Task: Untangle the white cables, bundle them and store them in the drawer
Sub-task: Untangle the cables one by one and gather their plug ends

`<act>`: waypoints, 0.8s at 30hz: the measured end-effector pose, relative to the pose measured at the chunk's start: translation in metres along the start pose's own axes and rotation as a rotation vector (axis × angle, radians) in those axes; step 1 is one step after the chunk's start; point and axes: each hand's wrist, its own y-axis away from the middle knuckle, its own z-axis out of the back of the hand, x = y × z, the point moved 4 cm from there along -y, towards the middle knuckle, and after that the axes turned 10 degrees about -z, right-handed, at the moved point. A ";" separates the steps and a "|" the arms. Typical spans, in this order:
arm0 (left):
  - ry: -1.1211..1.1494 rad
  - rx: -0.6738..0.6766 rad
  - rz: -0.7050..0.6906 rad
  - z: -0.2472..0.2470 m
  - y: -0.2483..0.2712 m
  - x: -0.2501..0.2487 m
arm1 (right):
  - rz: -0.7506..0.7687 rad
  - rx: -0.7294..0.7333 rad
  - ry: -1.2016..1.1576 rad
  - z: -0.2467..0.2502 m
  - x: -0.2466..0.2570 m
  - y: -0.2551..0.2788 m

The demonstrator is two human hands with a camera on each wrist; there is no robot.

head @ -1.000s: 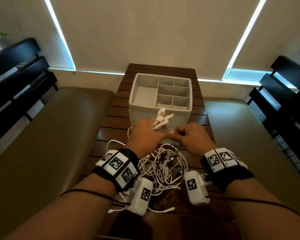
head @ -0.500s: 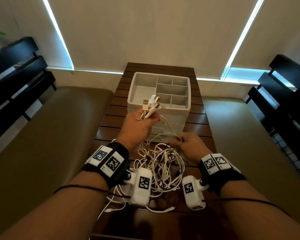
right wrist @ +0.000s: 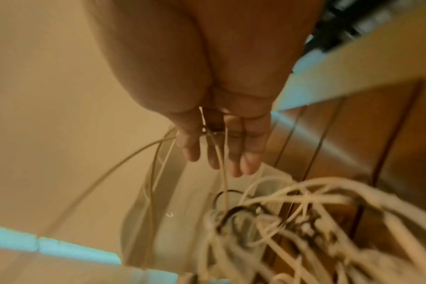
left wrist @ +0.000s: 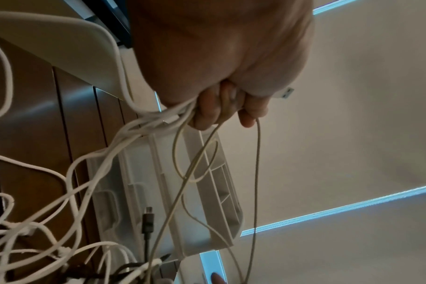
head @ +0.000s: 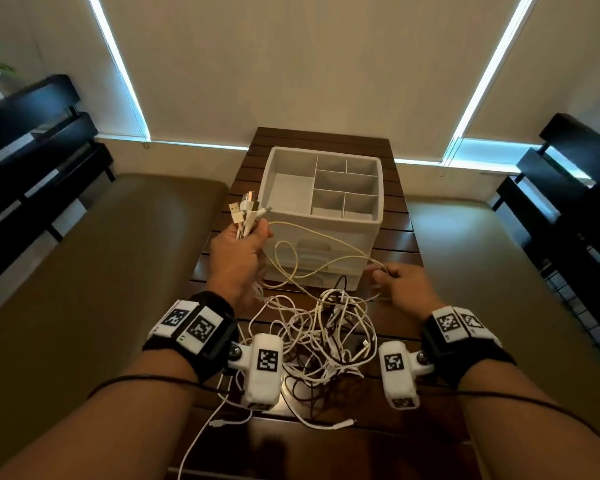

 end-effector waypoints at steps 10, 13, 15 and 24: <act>-0.608 0.122 -0.169 0.001 0.012 -0.006 | 0.285 -0.425 0.267 0.019 0.038 0.005; -0.562 0.106 -0.249 -0.006 0.009 -0.026 | 0.391 -0.322 0.353 0.009 0.058 0.015; -0.488 0.054 -0.305 -0.006 0.004 -0.046 | 0.407 -0.209 0.049 0.010 0.065 0.021; 0.022 0.086 -0.293 0.003 -0.009 -0.097 | 0.183 -0.231 0.580 0.003 0.037 0.007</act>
